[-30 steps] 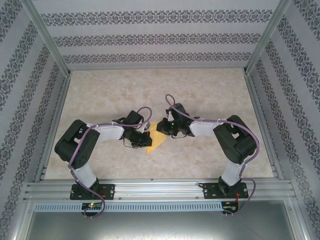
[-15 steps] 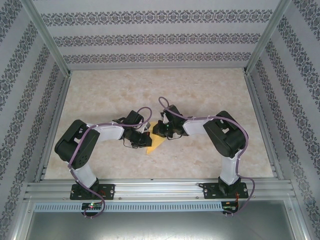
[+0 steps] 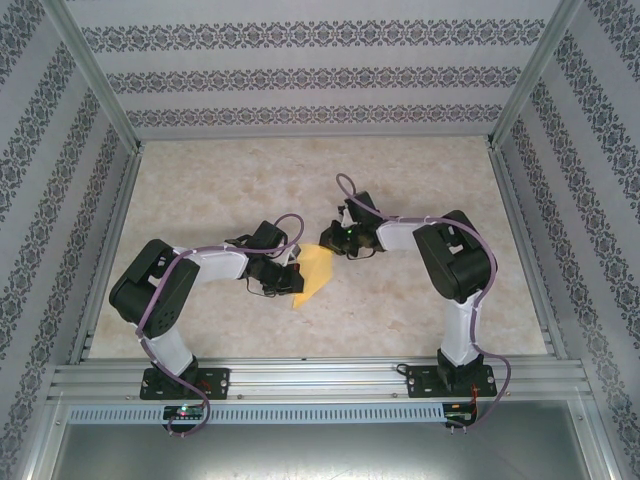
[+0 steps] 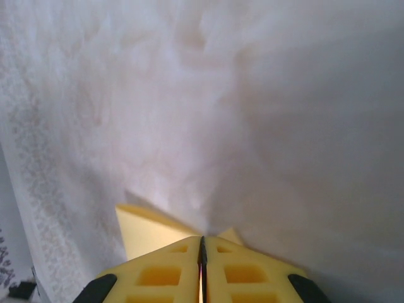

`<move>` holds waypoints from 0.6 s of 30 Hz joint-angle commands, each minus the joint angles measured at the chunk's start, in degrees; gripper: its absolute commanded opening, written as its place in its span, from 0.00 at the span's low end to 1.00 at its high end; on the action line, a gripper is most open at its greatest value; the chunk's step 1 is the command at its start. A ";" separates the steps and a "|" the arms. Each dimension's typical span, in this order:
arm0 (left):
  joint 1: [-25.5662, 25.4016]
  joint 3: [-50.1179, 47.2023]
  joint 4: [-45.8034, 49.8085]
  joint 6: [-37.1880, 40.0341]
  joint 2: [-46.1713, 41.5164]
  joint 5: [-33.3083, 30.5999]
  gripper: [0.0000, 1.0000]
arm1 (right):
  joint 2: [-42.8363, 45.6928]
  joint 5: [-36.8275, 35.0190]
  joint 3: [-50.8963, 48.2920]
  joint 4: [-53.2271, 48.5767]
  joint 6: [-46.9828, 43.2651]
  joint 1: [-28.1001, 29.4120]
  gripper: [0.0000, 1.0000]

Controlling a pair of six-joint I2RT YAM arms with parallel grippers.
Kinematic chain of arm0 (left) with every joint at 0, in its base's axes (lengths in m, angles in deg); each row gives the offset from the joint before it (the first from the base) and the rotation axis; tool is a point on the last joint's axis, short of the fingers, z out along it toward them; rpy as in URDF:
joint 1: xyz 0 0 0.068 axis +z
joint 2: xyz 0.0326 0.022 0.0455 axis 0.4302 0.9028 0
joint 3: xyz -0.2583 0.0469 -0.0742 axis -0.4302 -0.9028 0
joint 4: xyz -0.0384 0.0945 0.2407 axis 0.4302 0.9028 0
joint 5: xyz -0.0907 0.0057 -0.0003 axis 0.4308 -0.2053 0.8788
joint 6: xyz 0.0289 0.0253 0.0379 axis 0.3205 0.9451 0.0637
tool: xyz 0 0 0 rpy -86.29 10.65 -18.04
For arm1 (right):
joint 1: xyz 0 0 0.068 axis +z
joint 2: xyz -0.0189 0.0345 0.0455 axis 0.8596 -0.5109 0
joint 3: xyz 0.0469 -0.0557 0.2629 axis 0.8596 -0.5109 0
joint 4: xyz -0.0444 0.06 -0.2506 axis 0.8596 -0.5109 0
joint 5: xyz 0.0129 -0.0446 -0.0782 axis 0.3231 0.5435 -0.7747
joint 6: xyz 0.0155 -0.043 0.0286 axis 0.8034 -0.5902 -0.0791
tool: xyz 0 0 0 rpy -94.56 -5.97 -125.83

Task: Fold a paper plane with a square sheet of paper (pick it up from the middle)
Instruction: Fourth fold the wing at the center of the table.

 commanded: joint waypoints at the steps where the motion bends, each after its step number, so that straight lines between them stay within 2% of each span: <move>1: -0.22 -2.65 9.67 1.05 2.93 -5.35 0.00 | -1.33 -3.37 0.97 -2.00 -2.70 -2.01 0.11; 7: -0.25 -2.78 9.50 1.14 2.52 -5.13 0.01 | 7.16 -2.12 -0.83 -1.78 -3.05 -1.07 0.13; 11: -0.22 -2.77 9.41 1.21 2.34 -5.05 0.01 | 11.23 -2.43 -3.24 -1.10 -2.68 1.94 0.13; 18: -0.23 -2.78 9.15 1.31 2.18 -4.61 0.01 | 7.68 -0.85 -6.05 4.00 1.53 8.18 0.10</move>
